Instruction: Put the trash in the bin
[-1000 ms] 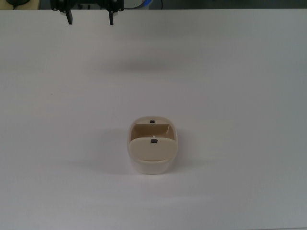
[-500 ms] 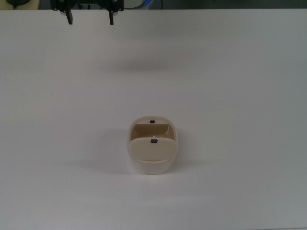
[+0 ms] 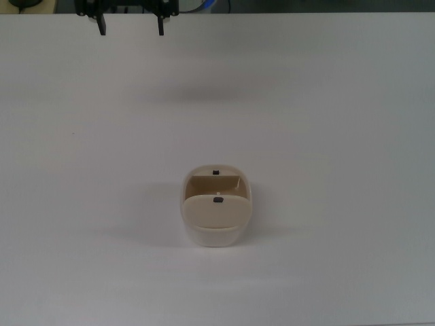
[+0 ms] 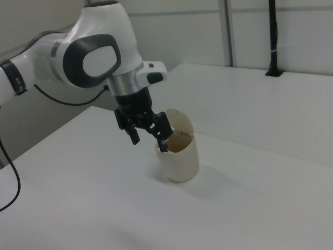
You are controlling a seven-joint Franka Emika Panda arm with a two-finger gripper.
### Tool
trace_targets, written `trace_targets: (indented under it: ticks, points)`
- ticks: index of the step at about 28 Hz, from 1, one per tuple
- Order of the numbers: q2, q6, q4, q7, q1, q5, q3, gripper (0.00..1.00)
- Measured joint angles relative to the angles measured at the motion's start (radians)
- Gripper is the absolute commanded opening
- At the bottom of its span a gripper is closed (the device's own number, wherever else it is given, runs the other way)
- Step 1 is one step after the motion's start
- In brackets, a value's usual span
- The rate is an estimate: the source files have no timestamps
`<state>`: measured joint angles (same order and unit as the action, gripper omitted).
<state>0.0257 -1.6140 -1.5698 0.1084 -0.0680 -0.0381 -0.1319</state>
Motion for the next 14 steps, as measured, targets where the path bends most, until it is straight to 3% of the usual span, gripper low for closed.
trace_targets:
  ticks: [14]
  points:
    - [-0.002, 0.0, 0.004, 0.0, -0.002, 0.012, 0.002, 1.0]
